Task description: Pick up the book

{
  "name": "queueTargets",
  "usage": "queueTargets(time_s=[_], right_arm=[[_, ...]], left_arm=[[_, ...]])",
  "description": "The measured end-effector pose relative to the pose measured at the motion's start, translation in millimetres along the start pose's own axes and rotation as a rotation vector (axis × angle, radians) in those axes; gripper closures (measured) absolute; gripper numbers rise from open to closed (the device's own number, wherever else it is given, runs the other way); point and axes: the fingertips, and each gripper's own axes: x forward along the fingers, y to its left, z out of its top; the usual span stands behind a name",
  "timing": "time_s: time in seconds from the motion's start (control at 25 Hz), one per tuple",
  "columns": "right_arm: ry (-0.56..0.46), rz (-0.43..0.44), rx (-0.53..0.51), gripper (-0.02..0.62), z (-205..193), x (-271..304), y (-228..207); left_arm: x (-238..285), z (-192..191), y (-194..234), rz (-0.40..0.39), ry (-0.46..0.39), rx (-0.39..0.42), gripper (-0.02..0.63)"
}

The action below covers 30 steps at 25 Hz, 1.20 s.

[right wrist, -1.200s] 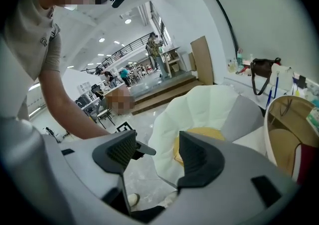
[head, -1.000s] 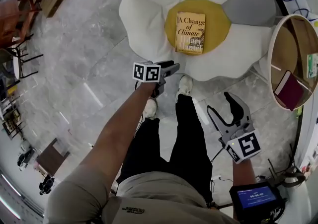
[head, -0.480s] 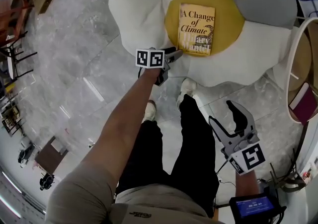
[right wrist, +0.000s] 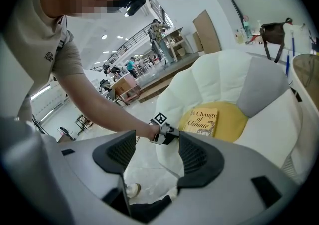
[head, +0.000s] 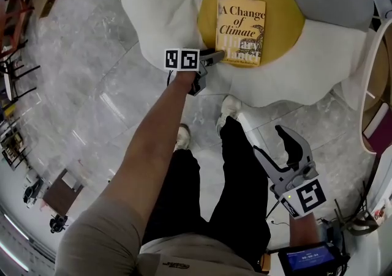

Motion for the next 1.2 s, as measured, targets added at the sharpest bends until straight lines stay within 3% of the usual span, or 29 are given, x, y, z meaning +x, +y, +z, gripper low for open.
queueTargets(time_s=[0.44, 0.64, 0.92, 1.2], right_arm=[[0.013, 0.023, 0.02, 0.314, -15, 15, 5], [0.025, 0.017, 0.04, 0.316, -29, 19, 5], [0.008, 0.002, 0.045, 0.319, -23, 17, 17], [-0.013, -0.009, 0.07, 0.321, -21, 28, 35]], left_arm=[[22, -5, -3, -0.065, 0.077, 0.055, 0.383], [22, -4, -4, -0.091, 0.081, 0.017, 0.385], [7, -4, -17, -0.102, -0.004, -0.057, 0.414], [-11, -3, -37, -0.21, -0.06, -0.113, 0.454]])
